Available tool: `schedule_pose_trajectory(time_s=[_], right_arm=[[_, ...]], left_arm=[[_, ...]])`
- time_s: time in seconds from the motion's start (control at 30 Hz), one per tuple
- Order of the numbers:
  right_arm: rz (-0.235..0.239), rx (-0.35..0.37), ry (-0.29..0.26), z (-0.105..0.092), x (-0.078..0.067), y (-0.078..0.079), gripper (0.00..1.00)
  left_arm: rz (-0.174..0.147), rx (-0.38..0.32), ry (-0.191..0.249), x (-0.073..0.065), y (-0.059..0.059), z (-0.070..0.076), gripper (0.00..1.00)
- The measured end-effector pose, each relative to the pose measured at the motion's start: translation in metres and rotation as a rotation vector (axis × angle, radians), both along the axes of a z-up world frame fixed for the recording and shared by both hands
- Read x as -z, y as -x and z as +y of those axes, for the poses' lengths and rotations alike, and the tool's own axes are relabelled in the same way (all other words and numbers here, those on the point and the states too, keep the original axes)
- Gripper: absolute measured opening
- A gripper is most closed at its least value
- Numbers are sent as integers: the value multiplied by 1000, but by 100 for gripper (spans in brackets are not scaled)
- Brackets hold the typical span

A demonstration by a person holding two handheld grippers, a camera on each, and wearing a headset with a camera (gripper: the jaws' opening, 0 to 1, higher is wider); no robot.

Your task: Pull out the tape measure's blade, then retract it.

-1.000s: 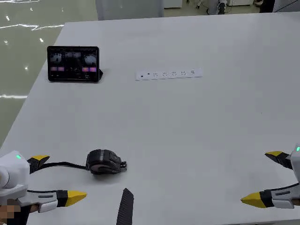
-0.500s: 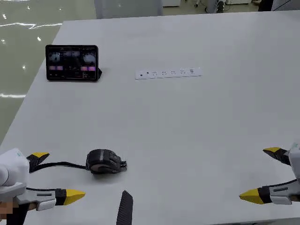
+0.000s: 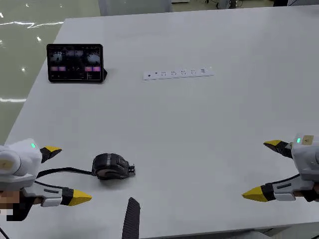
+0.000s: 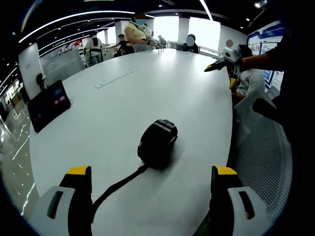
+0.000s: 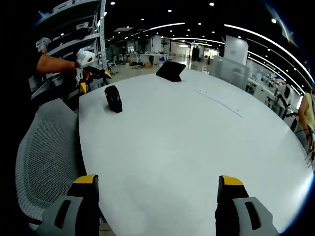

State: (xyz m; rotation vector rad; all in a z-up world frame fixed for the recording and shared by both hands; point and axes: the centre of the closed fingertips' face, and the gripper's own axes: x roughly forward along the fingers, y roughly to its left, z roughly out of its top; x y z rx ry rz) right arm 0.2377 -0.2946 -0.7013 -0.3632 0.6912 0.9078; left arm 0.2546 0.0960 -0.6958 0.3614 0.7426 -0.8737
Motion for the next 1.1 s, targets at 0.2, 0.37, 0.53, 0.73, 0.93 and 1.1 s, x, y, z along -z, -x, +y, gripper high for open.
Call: schedule_pose_trajectory(time_s=[0.2, 0.37, 0.53, 0.73, 0.93, 1.1], right_arm=[[-34, -68, -27, 14, -4, -1, 100], [-27, -105, -21, 24, -3, 1, 100], [-30, -122, -27, 34, -5, -3, 100], [-54, -147, -28, 47, -8, -12, 100], [-61, -184, -25, 61, -9, -21, 100], [-61, -224, -9, 73, -7, -25, 100]], left_arm=[[-7, 69, 0, -5, -5, -19, 99], [6, 134, -34, -1, -6, -27, 99], [-4, 199, -82, 0, -10, -34, 99], [3, 243, -119, -1, -16, -37, 99], [16, 312, -174, 5, -18, -41, 99], [20, 353, -225, 14, -23, -45, 96]])
